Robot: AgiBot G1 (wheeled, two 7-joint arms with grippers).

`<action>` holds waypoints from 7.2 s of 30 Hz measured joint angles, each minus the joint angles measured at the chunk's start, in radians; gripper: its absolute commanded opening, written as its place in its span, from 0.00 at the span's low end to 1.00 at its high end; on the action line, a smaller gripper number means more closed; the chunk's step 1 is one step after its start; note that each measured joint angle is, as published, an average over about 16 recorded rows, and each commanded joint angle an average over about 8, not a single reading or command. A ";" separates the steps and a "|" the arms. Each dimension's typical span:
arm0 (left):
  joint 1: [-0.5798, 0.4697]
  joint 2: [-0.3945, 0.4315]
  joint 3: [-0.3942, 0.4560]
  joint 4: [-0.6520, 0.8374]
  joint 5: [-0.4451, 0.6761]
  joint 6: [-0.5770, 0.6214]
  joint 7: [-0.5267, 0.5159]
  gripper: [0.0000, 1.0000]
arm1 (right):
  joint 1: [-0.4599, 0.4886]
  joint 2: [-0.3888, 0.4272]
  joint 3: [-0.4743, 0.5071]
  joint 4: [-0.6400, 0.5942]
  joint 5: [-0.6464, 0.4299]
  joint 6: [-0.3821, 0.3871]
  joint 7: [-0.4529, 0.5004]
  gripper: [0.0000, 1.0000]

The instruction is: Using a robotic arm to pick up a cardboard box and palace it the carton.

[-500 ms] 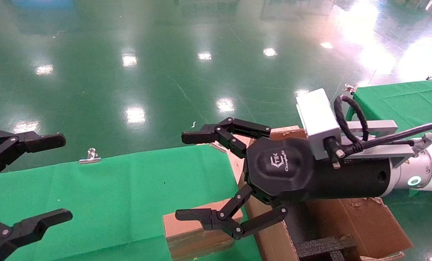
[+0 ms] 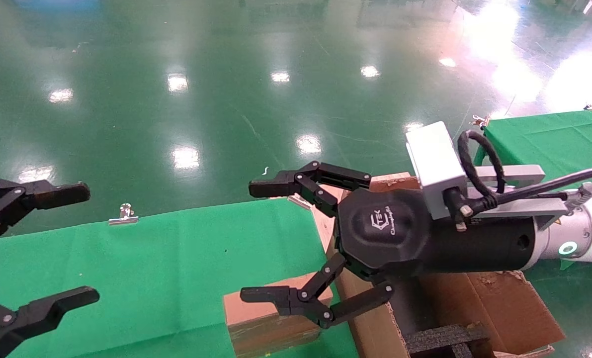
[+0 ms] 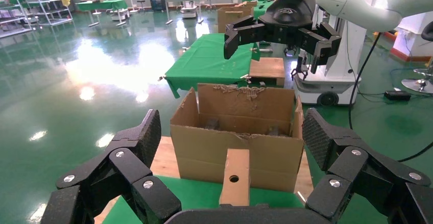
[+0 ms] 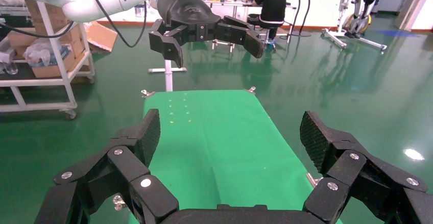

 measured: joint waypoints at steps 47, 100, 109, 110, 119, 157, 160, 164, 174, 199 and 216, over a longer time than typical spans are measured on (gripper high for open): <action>0.000 0.000 0.000 0.000 0.000 0.000 0.000 0.00 | 0.397 -0.230 -0.473 -0.267 -0.612 -0.070 -0.067 1.00; 0.000 0.000 0.000 0.000 0.000 0.000 0.000 1.00 | 0.522 -0.351 -0.649 -0.294 -0.819 -0.066 -0.141 0.00; 0.000 0.000 0.000 0.000 0.000 0.000 0.000 1.00 | 0.529 -0.350 -0.647 -0.301 -0.810 -0.065 -0.145 0.00; 0.000 0.000 0.000 0.000 0.000 0.000 0.000 1.00 | 0.532 -0.349 -0.645 -0.305 -0.807 -0.065 -0.147 0.00; 0.000 0.000 0.000 0.000 -0.001 0.000 0.000 1.00 | 0.625 -0.336 -0.632 -0.375 -0.768 -0.074 -0.189 0.00; 0.000 0.000 0.000 0.000 -0.001 0.000 0.000 1.00 | 1.133 0.098 -0.927 -0.521 -0.693 -0.083 -0.194 0.00; 0.000 0.000 0.000 0.000 -0.001 0.000 0.000 1.00 | 1.134 0.147 -0.947 -0.493 -0.698 -0.077 -0.172 0.00; 0.000 0.000 0.000 0.000 -0.001 0.000 0.000 1.00 | 1.129 0.198 -0.966 -0.457 -0.695 -0.068 -0.147 0.00; 0.000 0.000 0.000 0.001 -0.001 0.000 0.000 1.00 | 1.109 0.242 -0.981 -0.414 -0.675 -0.048 -0.119 0.00; 0.000 0.000 0.000 0.001 -0.001 -0.001 0.000 1.00 | 0.903 0.387 -1.069 -0.099 -0.720 0.226 0.577 0.00; 0.000 0.000 0.000 0.001 -0.001 -0.001 0.000 1.00 | 0.825 0.404 -1.137 0.068 -0.918 0.361 1.152 0.00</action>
